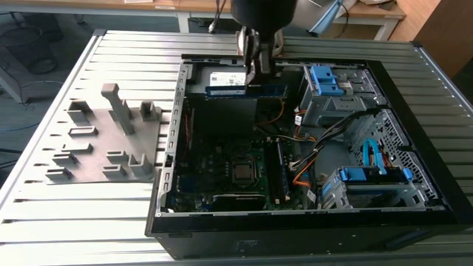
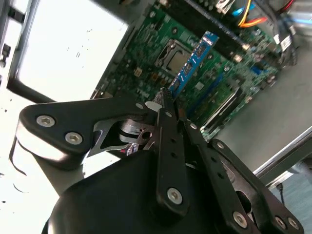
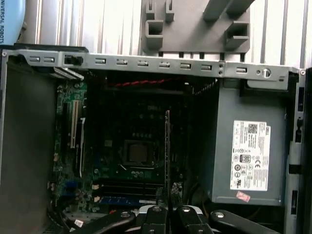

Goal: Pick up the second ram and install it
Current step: 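Pick up the second ram and move it above second insertion slot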

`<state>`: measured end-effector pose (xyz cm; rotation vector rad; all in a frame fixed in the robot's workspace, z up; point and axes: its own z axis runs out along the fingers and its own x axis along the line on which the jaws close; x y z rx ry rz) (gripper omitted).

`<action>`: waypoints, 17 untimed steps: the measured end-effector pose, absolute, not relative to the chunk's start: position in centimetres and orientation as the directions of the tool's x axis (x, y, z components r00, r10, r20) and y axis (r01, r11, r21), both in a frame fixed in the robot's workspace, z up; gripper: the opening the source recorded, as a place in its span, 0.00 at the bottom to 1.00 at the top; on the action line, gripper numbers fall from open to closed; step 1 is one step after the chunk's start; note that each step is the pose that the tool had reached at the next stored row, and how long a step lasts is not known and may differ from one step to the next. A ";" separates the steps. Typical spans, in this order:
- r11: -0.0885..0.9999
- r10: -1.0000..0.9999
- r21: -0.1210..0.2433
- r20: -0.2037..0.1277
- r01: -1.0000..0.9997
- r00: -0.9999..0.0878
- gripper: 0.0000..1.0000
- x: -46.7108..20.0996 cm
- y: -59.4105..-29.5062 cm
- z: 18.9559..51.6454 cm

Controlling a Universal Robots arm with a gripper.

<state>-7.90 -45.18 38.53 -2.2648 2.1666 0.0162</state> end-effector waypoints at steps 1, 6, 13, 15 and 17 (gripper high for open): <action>-0.044 -0.999 0.002 -0.013 -0.999 0.044 0.14 -7.6 -45.2 38.5; -0.044 -0.999 0.002 -0.013 -0.999 0.044 0.14 -5.9 -45.2 38.5; -0.044 -0.999 0.002 -0.013 -0.999 0.044 0.14 -3.7 -45.2 38.5; -0.044 -0.999 0.002 -0.013 -0.999 0.044 0.14 -2.9 -45.2 38.5; -0.044 -0.999 0.002 -0.013 -0.999 0.044 0.14 -2.2 -45.2 38.5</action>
